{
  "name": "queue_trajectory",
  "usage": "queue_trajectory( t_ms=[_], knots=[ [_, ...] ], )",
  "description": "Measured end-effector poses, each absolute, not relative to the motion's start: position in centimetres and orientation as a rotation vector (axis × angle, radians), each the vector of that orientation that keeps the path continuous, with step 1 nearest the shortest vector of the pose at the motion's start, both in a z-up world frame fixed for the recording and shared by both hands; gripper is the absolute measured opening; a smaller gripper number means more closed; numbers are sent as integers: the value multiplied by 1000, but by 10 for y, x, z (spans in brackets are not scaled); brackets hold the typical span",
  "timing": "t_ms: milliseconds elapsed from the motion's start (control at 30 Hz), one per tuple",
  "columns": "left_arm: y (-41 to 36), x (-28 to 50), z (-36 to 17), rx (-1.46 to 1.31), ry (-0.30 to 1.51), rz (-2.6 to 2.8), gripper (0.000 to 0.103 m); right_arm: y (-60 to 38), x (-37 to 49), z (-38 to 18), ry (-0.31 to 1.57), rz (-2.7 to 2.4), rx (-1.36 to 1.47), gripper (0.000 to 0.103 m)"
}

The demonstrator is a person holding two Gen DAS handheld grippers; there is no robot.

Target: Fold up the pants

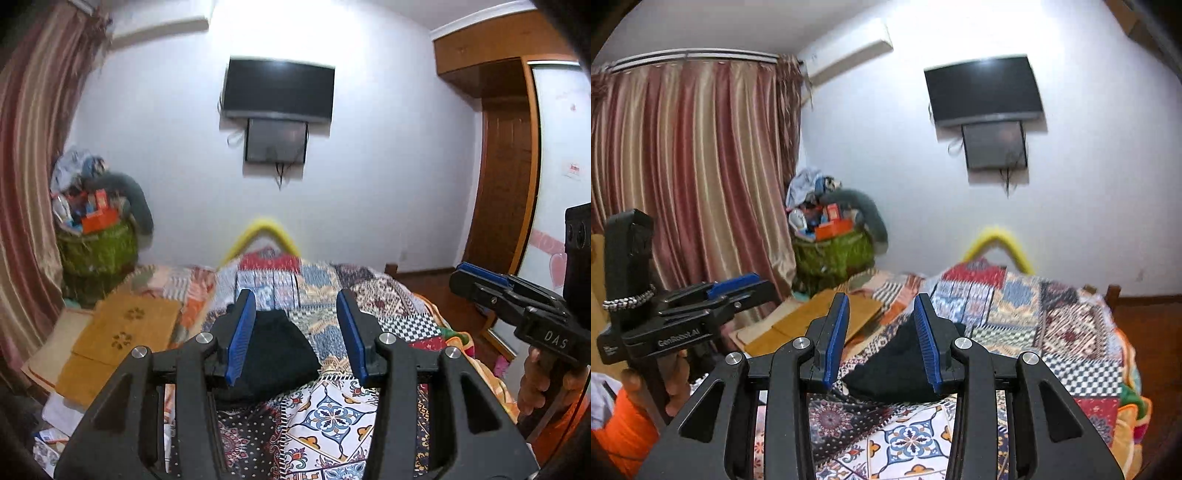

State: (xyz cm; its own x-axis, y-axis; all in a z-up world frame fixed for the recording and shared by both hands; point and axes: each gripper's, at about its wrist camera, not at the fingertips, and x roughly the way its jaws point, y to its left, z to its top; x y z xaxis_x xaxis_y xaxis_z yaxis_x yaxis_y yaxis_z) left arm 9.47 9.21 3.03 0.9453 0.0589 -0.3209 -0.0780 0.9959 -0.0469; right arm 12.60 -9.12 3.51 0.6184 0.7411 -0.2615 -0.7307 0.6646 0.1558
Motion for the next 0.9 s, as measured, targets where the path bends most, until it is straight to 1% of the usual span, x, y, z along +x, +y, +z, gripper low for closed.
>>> queue_trajectory(
  t_ms=[67, 133, 200, 233, 267, 300, 333, 367, 400, 433, 467, 567, 900],
  knots=[
    [83, 74, 31, -38, 285, 87, 46, -95, 111, 34, 288, 827, 27, 33],
    [77, 57, 29, -38, 263, 83, 51, -97, 97, 31, 258, 808, 19, 33],
    [74, 45, 27, -53, 239, 78, 67, -98, 86, 29, 245, 797, 17, 33],
    [73, 39, 25, -59, 222, 80, 71, -98, 81, 28, 240, 791, 19, 39],
    [72, 32, 24, -57, 209, 86, 78, -100, 78, 29, 239, 785, 21, 47],
    [71, 28, 23, -52, 200, 96, 86, -100, 76, 29, 238, 778, 25, 64],
    [70, 25, 23, -50, 195, 106, 90, -102, 72, 29, 230, 769, 30, 73],
    [70, 22, 22, -53, 187, 115, 97, -104, 71, 29, 219, 761, 34, 76],
    [71, 21, 21, -54, 180, 124, 100, -105, 68, 30, 210, 751, 35, 81],
    [72, 21, 21, -50, 175, 135, 100, -104, 68, 30, 210, 739, 29, 87],
    [72, 21, 20, -39, 175, 145, 102, -105, 68, 30, 211, 729, 28, 89],
    [69, 19, 19, -24, 178, 149, 103, -106, 69, 29, 205, 701, 27, 102],
    [70, 17, 10, -38, 194, 154, 103, -108, 64, 19, 224, 670, 19, 102]
  ],
)
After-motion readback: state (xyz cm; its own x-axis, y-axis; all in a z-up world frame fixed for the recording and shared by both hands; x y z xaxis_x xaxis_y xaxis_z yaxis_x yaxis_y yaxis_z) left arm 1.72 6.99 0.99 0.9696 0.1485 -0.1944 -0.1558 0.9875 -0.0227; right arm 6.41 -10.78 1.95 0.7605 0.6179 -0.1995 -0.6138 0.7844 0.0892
